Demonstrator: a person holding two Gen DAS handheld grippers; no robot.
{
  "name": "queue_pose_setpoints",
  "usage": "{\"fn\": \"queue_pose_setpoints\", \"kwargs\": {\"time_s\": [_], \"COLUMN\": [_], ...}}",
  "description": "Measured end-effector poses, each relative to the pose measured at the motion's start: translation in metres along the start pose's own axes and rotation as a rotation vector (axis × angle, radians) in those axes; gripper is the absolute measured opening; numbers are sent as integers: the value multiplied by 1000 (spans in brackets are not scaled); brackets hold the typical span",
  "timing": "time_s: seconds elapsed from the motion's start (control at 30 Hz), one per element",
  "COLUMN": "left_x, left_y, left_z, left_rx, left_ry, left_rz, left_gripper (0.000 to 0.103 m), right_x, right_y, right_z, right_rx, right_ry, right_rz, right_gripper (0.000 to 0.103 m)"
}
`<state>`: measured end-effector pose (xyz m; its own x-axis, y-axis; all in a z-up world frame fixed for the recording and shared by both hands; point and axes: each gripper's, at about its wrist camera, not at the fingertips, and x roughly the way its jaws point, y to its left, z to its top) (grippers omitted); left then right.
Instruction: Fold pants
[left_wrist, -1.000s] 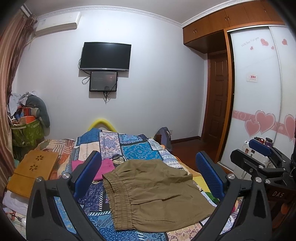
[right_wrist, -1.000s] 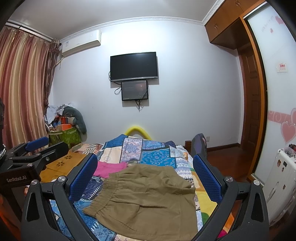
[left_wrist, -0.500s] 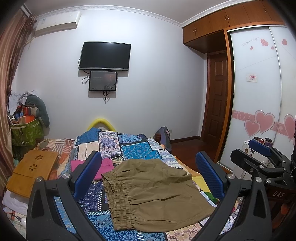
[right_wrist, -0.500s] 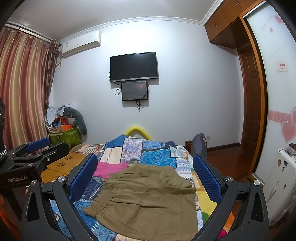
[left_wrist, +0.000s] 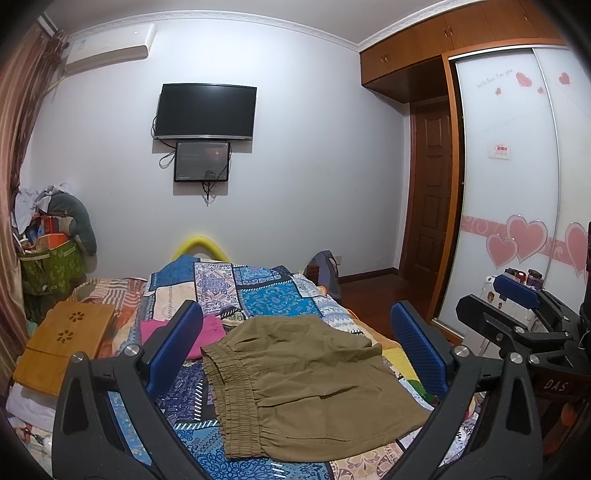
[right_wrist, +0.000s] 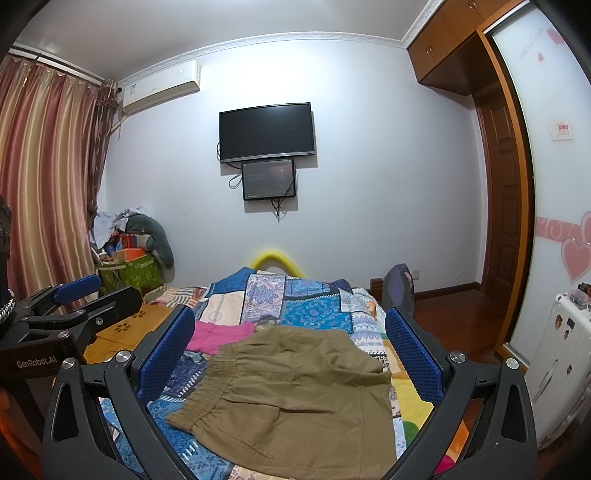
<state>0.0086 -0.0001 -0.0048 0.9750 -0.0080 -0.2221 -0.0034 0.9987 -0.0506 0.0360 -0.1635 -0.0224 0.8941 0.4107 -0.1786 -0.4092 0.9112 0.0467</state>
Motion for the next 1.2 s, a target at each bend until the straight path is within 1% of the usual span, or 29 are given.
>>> {"fn": "queue_pose_setpoints", "kwargs": {"time_s": [0.17, 0.33, 0.53, 0.63, 0.73, 0.83, 1.0, 1.13, 1.17, 1.2], "left_x": [2, 8, 30, 52, 75, 104, 144, 172, 180, 188], "left_y": [-1, -3, 4, 12, 18, 26, 46, 63, 69, 75], "left_z": [-1, -1, -6, -13, -21, -36, -60, -76, -80, -85], "left_rx": [5, 16, -3, -3, 21, 49, 61, 57, 51, 46], "left_ry": [4, 13, 48, 97, 140, 215, 325, 397, 416, 440], "left_rz": [-6, 3, 35, 62, 94, 116, 120, 119, 118, 121], "left_gripper": [103, 103, 103, 103, 103, 103, 103, 103, 102, 100], "right_x": [1, 6, 16, 23, 35, 48, 74, 96, 102, 105], "right_y": [-2, -6, -13, -20, -31, -44, -72, -96, -103, -108], "right_z": [0, -1, -5, -11, -18, -27, -47, -68, -74, -77], "right_rx": [7, 14, 31, 52, 68, 87, 112, 124, 125, 123], "right_ry": [6, 18, 46, 68, 113, 164, 263, 349, 371, 388], "right_rz": [1, 2, 2, -1, -8, -12, -52, -73, -84, -93], "right_gripper": [103, 103, 103, 103, 103, 103, 103, 103, 102, 98]}}
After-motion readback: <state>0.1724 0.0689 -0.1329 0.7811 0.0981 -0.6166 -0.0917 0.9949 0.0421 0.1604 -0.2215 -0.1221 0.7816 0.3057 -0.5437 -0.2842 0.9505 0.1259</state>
